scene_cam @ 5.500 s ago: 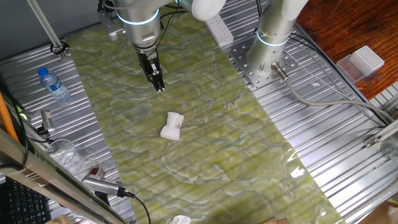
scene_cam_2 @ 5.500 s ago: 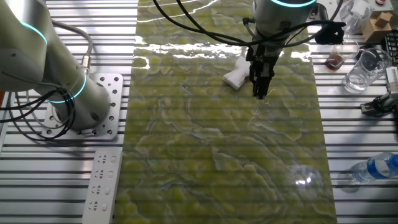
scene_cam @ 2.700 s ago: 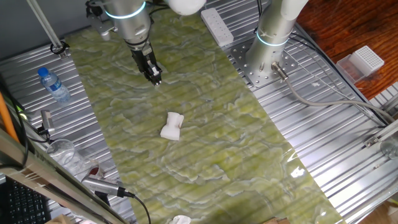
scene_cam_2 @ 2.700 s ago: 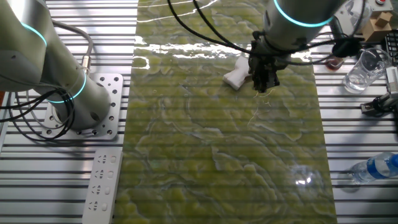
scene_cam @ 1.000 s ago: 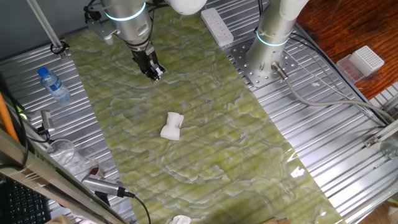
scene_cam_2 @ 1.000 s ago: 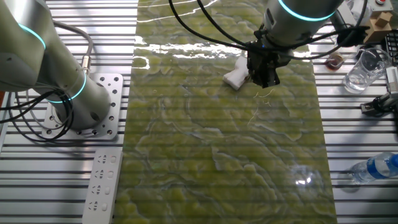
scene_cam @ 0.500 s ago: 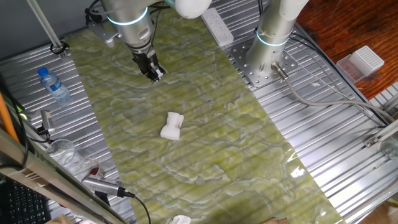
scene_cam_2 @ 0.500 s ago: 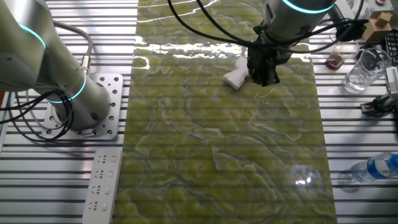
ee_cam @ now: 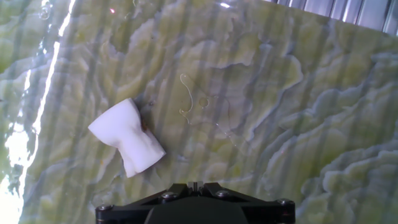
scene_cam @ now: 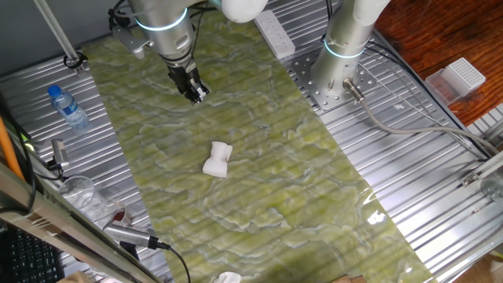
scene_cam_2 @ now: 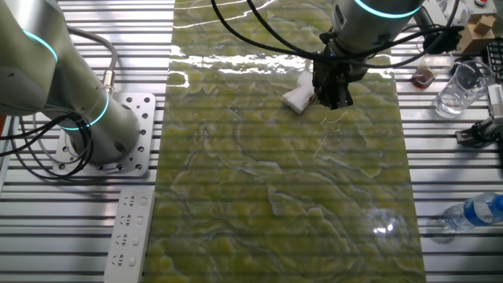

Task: Clean the tabletop with a sponge

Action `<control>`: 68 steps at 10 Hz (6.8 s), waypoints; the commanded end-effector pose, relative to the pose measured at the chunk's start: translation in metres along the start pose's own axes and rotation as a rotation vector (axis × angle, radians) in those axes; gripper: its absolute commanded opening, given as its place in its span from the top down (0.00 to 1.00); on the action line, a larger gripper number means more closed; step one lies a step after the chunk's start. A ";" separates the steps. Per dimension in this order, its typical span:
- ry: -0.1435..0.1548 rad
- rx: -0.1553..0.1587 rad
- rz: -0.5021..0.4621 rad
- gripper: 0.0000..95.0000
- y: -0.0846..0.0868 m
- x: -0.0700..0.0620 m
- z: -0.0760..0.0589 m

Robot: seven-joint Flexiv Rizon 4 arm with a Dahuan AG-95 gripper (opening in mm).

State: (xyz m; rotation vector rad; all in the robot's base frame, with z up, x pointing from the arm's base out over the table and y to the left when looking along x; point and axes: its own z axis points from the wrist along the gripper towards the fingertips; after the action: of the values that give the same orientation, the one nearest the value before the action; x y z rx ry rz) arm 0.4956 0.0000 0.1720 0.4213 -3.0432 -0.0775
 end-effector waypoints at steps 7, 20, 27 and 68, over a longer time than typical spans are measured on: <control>-0.034 0.010 -0.002 1.00 0.000 0.000 0.000; -0.042 0.020 0.017 1.00 0.001 0.001 0.003; -0.043 0.023 0.017 1.00 0.001 0.003 0.003; -0.126 0.007 -0.539 0.20 0.085 0.019 0.138</control>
State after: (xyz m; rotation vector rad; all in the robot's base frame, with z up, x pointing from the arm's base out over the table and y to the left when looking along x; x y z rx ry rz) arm 0.4432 0.0807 0.0454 1.2489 -2.9534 -0.1213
